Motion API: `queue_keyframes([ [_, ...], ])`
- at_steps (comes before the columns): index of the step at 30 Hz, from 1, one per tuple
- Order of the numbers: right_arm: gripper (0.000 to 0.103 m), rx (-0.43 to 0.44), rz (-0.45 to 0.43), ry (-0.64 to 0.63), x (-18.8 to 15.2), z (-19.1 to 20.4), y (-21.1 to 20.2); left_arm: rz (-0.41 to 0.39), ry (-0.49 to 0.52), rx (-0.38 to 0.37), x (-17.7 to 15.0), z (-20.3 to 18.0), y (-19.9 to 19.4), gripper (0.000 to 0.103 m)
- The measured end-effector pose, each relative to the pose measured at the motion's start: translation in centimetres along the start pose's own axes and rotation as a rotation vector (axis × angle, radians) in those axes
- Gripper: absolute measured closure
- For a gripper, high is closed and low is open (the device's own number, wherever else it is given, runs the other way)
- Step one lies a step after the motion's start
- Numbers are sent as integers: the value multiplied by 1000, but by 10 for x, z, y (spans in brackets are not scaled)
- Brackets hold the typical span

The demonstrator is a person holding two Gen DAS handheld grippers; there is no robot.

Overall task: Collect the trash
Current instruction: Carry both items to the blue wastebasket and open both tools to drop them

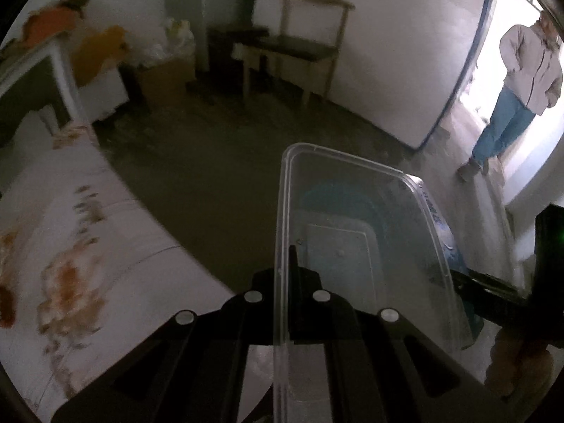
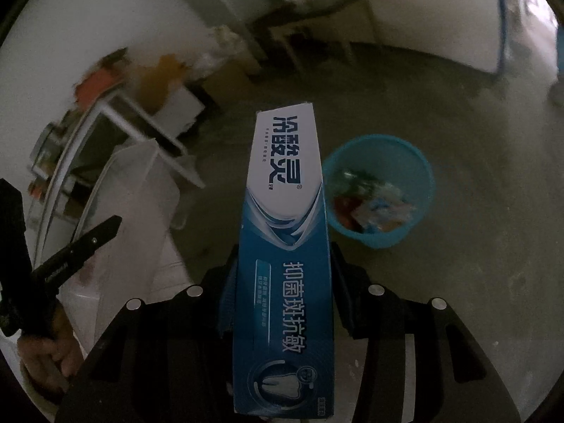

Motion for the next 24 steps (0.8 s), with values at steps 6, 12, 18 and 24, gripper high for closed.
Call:
queue_keyframes([
  [6,58,-38,86,139,8,-56,43,181,-37,-34,9,-17,82,102],
  [12,58,-35,160,234,34,-87,103,304,-83,-19,23,-28,162,102],
  [18,47,-21,152,308,69,-111,165,320,-177,-68,42,-33,215,71],
  [24,45,-114,199,401,43,-134,196,320,-219,-129,37,-38,220,64],
])
Point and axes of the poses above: each gripper's, at about its wrist camera, not at the fingertips, and y roughly the way its jaws point, z to its left, x to its top, the point moved 1 cm from there along y, roughly the way its jaws point, and after that the axes turned 10 degrees about -z, right-handed, at the moved point
